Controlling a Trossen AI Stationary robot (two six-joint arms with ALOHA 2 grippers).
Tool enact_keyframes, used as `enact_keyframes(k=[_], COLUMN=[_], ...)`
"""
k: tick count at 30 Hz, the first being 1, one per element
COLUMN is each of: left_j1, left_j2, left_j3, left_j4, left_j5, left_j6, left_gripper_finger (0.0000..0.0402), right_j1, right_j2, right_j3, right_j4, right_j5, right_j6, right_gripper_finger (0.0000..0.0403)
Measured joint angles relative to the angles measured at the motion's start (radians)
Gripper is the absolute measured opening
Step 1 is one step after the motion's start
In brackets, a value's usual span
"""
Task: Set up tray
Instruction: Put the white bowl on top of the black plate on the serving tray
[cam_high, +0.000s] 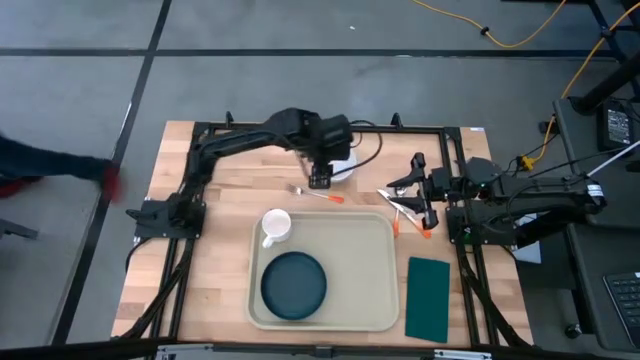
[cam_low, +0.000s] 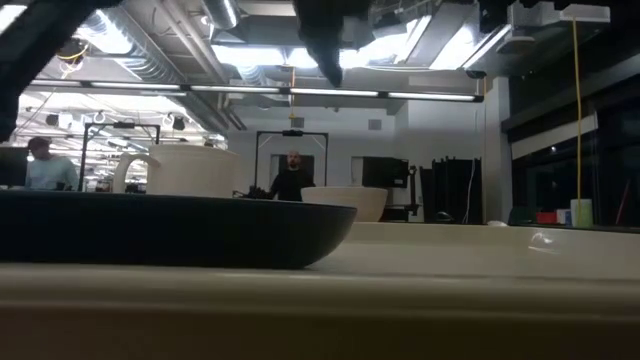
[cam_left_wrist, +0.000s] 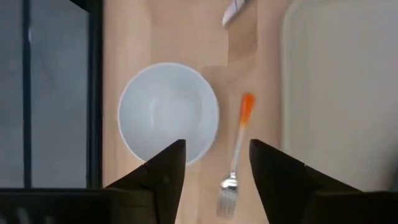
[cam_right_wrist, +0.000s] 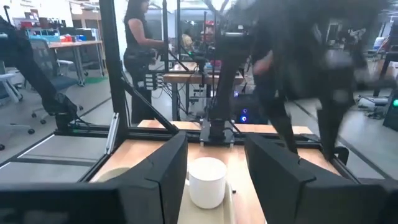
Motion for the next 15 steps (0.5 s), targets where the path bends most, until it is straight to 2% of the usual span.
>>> enact_keyframes(k=[7,15], left_j1=[0.042,0.074], left_j2=[0.146,0.271], left_j3=[0.0,0.0], left_j4=[0.0,0.01], left_j5=[0.013,0.079], left_j6=[0.149,0.163], left_gripper_finger=[0.0189,0.0191], right_j1=[0.0,0.0], right_j2=[-0.026,-0.048], right_j3=[0.0,0.0], right_j4=[-0.002,-0.027], right_j5=[0.051,0.1], right_j6=[0.0,0.0], right_gripper_finger=[0.0169,0.0169])
